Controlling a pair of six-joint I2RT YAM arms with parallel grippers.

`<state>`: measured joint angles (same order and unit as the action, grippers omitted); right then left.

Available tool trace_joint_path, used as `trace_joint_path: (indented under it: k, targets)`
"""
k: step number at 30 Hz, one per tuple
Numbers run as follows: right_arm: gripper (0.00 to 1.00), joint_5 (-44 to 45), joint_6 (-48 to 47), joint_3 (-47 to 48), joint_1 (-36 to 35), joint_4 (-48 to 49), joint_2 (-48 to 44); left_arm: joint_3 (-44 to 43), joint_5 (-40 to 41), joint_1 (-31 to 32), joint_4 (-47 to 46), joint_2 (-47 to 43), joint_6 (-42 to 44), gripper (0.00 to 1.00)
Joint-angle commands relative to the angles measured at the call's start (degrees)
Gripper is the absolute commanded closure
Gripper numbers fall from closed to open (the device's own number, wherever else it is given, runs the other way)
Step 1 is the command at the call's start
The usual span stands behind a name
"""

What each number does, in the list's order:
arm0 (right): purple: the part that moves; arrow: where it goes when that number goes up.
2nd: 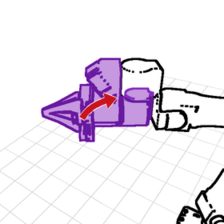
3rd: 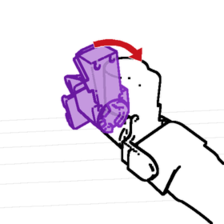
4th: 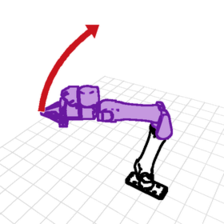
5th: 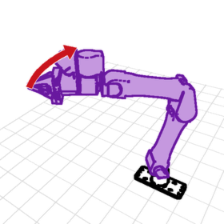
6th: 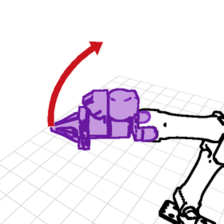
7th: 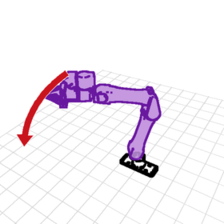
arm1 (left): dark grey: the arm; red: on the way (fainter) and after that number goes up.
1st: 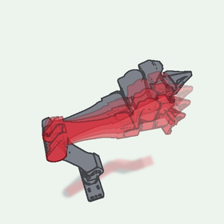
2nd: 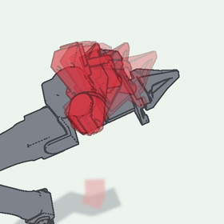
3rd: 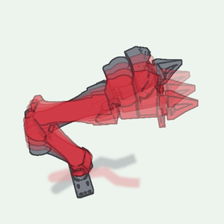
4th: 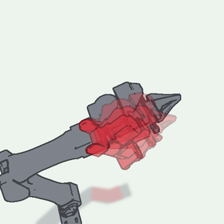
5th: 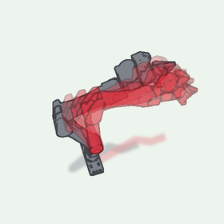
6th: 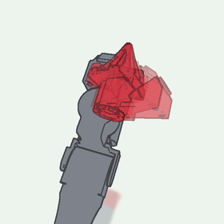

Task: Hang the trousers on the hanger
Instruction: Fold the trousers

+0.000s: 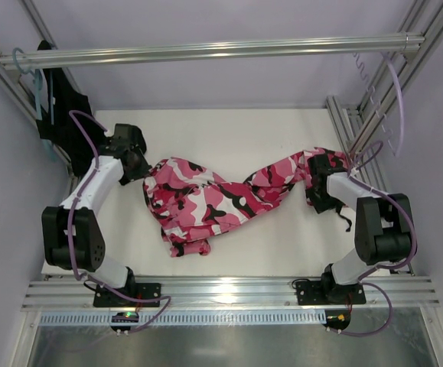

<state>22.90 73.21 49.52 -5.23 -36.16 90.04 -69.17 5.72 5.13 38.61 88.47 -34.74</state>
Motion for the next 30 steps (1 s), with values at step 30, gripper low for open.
trace_joint_path:
  k: [30]
  targets:
    - [0.96, 32.46, -20.75, 33.94, 9.98, -38.27, -38.01, -12.57, 2.46, -6.88, 6.21, 2.77, 3.28, 1.00]
